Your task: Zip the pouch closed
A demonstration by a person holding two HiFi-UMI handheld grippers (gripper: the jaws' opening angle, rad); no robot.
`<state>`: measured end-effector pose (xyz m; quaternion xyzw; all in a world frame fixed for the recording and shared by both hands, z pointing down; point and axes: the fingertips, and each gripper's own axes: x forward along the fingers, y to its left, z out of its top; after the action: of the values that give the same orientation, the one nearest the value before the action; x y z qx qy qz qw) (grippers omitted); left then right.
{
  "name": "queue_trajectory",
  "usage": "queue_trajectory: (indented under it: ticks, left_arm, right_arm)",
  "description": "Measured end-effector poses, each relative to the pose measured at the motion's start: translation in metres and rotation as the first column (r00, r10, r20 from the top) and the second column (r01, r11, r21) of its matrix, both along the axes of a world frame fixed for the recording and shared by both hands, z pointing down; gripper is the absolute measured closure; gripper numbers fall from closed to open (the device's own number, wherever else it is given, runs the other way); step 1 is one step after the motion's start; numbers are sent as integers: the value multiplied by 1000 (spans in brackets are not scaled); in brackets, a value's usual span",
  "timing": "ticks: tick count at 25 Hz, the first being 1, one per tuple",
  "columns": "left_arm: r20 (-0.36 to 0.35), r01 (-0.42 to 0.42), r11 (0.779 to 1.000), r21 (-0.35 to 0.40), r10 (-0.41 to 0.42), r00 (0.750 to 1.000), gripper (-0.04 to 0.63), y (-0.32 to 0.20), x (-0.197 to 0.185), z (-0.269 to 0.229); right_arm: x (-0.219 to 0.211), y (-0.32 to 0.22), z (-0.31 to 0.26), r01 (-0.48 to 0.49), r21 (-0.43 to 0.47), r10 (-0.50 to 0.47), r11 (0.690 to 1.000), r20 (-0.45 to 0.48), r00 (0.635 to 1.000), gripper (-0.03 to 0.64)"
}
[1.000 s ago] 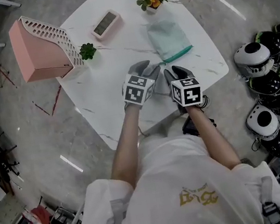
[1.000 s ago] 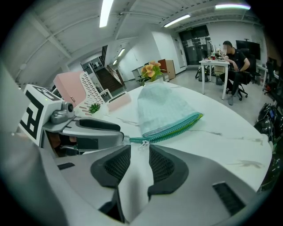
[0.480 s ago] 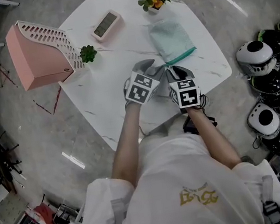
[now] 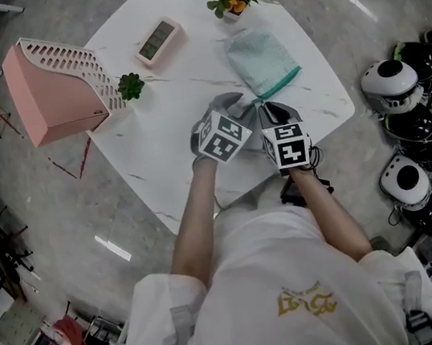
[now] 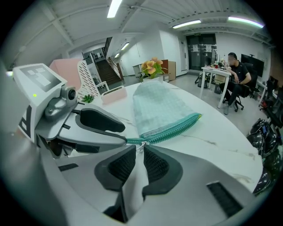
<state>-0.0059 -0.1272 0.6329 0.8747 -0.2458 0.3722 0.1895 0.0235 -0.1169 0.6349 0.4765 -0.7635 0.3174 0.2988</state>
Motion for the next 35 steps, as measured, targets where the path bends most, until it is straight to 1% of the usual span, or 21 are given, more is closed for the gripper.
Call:
queue_trajectory:
  ticks: [10, 13, 19, 24, 28, 31, 35]
  left_arm:
    - [1, -24, 999, 23, 24, 1000, 439, 1, 12, -3]
    - [9, -39, 999, 25, 38, 999, 442, 3, 18, -3]
    - [44, -70, 997, 22, 69, 997, 468, 6, 27, 6]
    - [56, -70, 997, 32, 69, 996, 492, 2, 29, 6]
    - [66, -91, 995, 43, 89, 994, 503, 2, 31, 7]
    - [76, -116, 992, 54, 112, 991, 538, 5, 35, 9]
    - [80, -127, 990, 56, 123, 989, 551, 6, 37, 10]
  right_arm:
    - [19, -2, -4, -28, 13, 28, 1000, -14, 999, 557]
    - [23, -1, -3, -31, 5, 31, 1000, -6, 1000, 558]
    - [22, 0, 0, 18, -13, -18, 1000, 0, 1000, 557]
    - [20, -5, 0, 34, -6, -34, 999, 0, 999, 557]
    - [18, -5, 2, 63, -4, -64, 998, -8, 998, 558]
    - [18, -5, 4, 75, 0, -75, 997, -16, 997, 563]
    - [19, -5, 5, 91, 5, -90, 996, -27, 996, 597]
